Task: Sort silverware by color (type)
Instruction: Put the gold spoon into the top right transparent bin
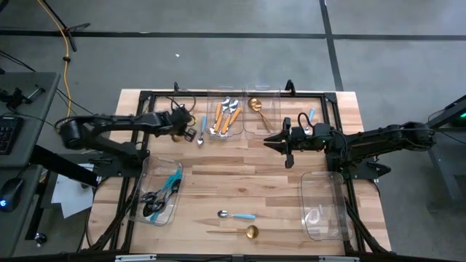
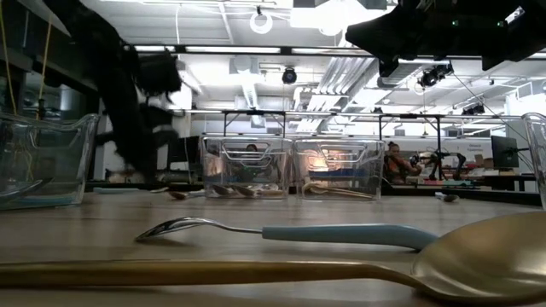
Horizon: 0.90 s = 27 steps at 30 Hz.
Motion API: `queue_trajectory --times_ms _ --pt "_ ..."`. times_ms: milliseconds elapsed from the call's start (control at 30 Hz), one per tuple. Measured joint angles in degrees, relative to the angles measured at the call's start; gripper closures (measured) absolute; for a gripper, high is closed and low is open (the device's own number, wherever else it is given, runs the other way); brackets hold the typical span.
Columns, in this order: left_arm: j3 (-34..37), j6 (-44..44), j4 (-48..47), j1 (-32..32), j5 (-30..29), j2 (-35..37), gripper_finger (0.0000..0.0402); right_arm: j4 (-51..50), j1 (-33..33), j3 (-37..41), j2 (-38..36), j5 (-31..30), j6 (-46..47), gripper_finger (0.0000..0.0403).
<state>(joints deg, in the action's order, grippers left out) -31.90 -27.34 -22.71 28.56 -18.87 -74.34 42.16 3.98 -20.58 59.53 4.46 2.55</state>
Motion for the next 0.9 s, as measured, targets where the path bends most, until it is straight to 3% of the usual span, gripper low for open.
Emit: queue_trajectory --times_ms 133,233,333,467,667,900 --pt "-0.9 -0.6 -5.7 0.0 -5.9 9.4 0.0398 -0.1 0.0 0.0 0.0 0.0 0.0 0.0350" --pt "-0.6 -0.2 -2.4 -0.7 -7.5 17.1 0.0399 -0.1 0.0 0.0 0.0 0.0 0.0 0.0350" --pt "2.2 2.5 5.9 -3.1 -6.6 23.8 0.0399 -0.1 0.0 0.0 0.0 0.0 0.0 0.0350" --pt "9.8 5.2 29.2 -8.5 -3.0 30.0 0.0400 -0.1 0.0 0.0 0.0 0.0 0.0 0.0350" --pt "22.5 6.1 67.3 -17.8 0.4 27.9 0.0400 0.4 0.0 0.0 0.0 0.0 0.7 0.0350" --pt "22.0 13.7 80.2 -25.8 0.6 19.6 0.0401 7.4 0.0 0.0 1.8 0.0 1.9 0.0350"
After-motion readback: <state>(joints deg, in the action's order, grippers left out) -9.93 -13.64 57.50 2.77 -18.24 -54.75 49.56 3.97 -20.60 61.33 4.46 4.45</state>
